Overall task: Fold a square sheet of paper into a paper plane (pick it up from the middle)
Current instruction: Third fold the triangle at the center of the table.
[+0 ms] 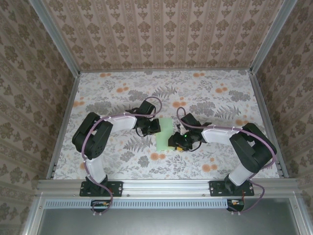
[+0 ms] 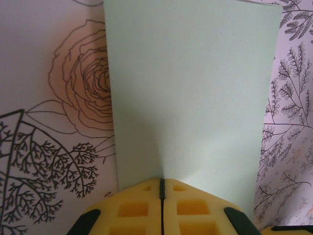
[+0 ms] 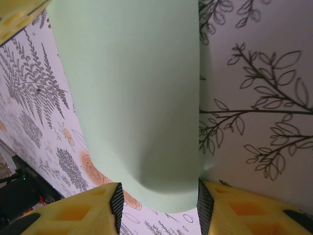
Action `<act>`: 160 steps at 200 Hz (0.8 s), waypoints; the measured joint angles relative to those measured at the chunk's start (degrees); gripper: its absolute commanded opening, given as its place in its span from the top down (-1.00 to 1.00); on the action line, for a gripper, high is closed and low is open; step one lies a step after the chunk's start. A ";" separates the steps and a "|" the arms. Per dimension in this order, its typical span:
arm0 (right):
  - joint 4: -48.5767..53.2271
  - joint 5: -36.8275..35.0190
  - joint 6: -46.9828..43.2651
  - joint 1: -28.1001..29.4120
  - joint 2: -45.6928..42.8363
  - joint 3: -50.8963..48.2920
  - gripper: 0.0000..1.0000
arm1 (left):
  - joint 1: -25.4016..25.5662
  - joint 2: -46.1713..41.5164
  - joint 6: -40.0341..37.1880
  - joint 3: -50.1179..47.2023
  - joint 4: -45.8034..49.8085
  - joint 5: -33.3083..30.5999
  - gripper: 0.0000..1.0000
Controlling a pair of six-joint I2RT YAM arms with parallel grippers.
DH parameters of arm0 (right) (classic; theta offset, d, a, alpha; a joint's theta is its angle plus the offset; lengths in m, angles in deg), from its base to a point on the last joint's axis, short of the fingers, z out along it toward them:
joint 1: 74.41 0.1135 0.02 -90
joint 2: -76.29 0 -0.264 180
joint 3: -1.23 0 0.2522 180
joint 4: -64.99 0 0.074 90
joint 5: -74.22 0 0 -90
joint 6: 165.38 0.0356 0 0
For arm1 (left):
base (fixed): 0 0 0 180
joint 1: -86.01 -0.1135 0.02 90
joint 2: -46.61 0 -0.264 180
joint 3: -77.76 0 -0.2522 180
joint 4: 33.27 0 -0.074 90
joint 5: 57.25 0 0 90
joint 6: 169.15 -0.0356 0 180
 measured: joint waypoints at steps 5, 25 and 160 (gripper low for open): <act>-0.31 0.22 0.02 -0.02 0.00 -0.11 0.08 | 0.00 0.00 0.00 0.00 0.00 0.00 0.86; -3.48 1.44 0.68 0.11 -0.02 -1.51 0.08 | 0.00 0.00 0.04 0.00 0.00 0.00 0.86; -19.45 3.10 4.98 -2.75 1.77 -4.61 0.02 | 0.00 0.00 0.85 0.00 0.00 0.02 0.85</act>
